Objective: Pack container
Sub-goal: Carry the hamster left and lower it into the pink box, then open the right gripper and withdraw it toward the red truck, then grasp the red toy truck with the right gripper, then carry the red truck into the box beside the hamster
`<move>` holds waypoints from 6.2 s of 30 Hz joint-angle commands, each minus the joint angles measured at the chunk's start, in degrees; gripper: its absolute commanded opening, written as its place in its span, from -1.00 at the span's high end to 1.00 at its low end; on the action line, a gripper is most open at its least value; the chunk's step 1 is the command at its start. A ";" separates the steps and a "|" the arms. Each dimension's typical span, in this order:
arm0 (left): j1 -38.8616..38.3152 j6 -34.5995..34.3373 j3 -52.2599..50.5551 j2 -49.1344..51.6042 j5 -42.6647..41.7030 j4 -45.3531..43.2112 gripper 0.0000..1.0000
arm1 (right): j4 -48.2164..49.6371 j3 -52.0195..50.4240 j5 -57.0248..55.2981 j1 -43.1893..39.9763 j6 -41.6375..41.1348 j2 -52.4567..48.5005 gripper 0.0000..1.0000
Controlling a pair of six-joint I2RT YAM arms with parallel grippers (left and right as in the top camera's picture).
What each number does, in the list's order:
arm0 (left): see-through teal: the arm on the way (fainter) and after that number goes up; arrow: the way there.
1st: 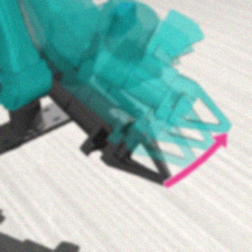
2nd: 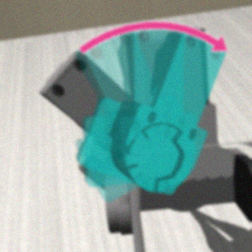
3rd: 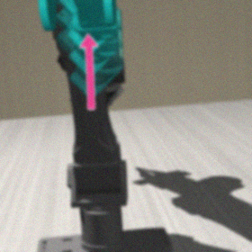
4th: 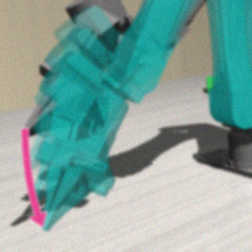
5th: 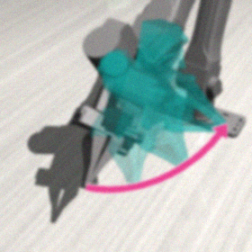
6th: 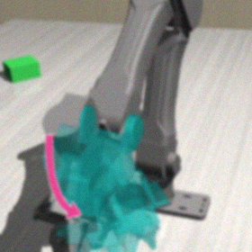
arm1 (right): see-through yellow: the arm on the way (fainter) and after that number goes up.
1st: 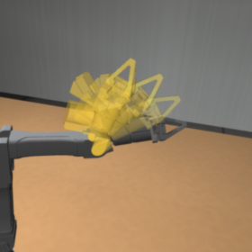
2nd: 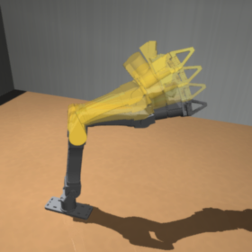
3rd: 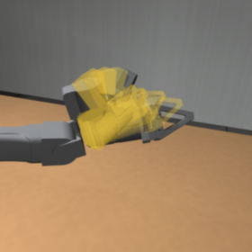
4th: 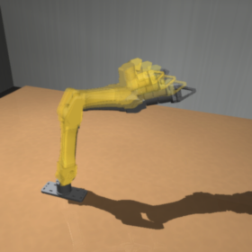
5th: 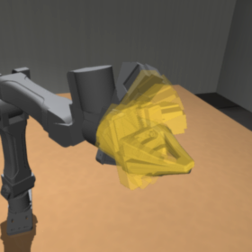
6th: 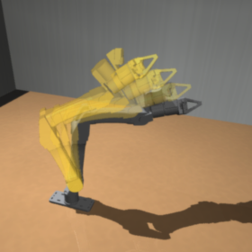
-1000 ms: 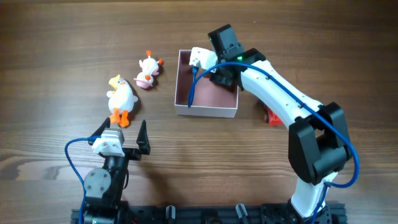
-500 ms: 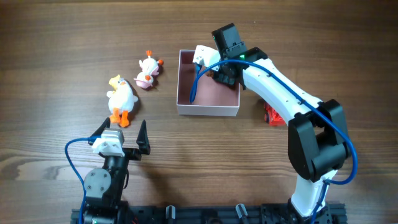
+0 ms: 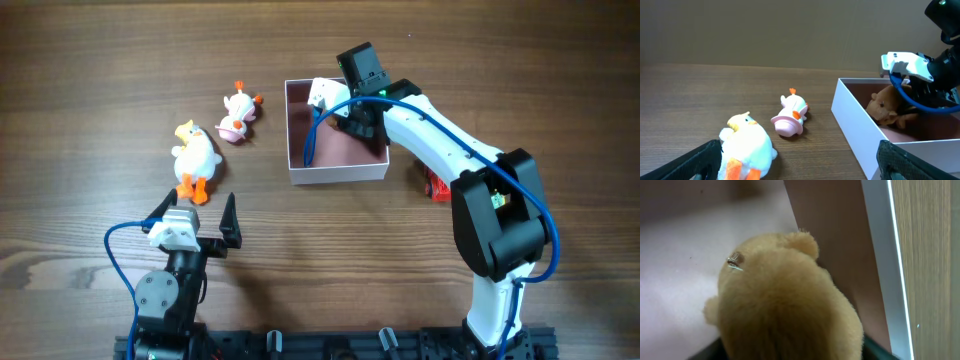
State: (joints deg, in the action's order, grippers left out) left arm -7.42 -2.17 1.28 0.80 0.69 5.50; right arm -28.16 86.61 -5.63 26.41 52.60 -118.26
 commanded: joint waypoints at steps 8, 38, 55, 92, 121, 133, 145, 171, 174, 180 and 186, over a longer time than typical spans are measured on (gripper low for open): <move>0.24 0.87 -0.33 -0.42 -0.90 -0.17 -1.00 | 0.20 -0.04 -0.87 -0.02 -0.35 -1.03 -0.53; 0.24 0.87 -0.33 -0.42 -0.87 -0.17 -0.99 | -26.36 -0.04 -8.44 -2.47 -55.60 26.21 -0.51; 0.24 0.87 -0.33 -0.42 -0.87 -0.17 -0.99 | -35.04 -13.68 1.68 -14.45 -54.10 35.43 -0.68; 0.24 0.90 -0.33 -0.42 -0.87 -0.17 -0.99 | -2.75 -36.57 -0.35 -18.95 -55.56 23.28 -0.47; 0.24 0.87 -0.33 -0.42 -0.90 -0.17 -0.99 | -6.75 -33.40 8.55 -15.08 -58.86 48.61 0.20; 0.24 0.87 -0.33 -0.42 -0.87 -0.17 -0.99 | -8.46 -20.02 7.52 -4.15 -64.78 47.12 0.22; 0.26 0.87 -0.33 -0.42 -0.87 -0.17 -0.99 | -0.17 -17.11 2.64 2.69 -66.16 30.80 0.21; 0.24 0.90 -0.33 -0.42 -0.87 -0.17 -1.00 | -8.00 -17.25 1.81 2.67 -66.38 22.82 0.21; 0.24 0.87 -0.33 -0.42 -0.90 -0.17 -1.00 | -9.05 -17.25 2.27 2.67 -66.53 22.82 0.21; 0.24 0.87 -0.33 -0.42 -0.90 -0.17 -0.99 | -7.80 -17.22 3.54 2.67 -66.71 22.84 0.21; 0.24 0.90 -0.33 -0.42 -0.90 -0.17 -1.00 | -4.66 -16.13 5.27 2.67 -68.26 22.84 0.21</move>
State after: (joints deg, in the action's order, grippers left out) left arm -7.42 -2.17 1.28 0.80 0.69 5.50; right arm -33.36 68.14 -1.91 28.91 -14.31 -95.37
